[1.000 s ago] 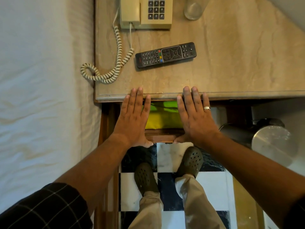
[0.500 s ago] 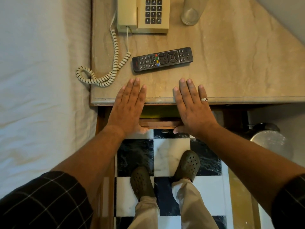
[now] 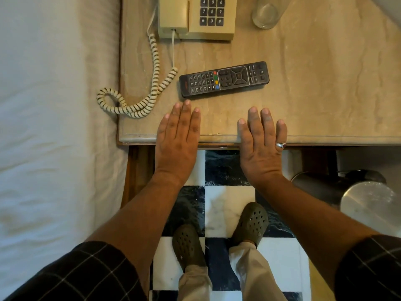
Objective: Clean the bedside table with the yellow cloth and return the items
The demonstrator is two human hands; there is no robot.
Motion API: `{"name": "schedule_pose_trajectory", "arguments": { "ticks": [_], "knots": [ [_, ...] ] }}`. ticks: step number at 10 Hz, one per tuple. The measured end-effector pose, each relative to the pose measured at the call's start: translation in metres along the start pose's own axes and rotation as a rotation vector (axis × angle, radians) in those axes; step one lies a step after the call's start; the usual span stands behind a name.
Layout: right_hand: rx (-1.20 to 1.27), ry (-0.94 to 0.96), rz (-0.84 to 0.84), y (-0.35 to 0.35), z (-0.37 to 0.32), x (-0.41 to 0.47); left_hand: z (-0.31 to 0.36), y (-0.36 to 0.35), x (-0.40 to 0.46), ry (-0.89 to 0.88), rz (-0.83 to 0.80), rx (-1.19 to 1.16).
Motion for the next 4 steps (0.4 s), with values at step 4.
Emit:
{"name": "schedule_pose_trajectory", "arguments": {
  "ticks": [4],
  "knots": [
    [0.159, 0.008, -0.394, 0.031, 0.002, 0.005, -0.009, 0.014, -0.007, -0.032, -0.283, -0.038]
  ]
}}
Point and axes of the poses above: each hand's wrist, its own x-axis towards the middle knuckle, its own y-axis out of the back of the hand, z = x × y, the point moved 5 cm from there along x, towards the middle knuckle, and after that the axes turned 13 degrees about -z, right-handed, at the moved point
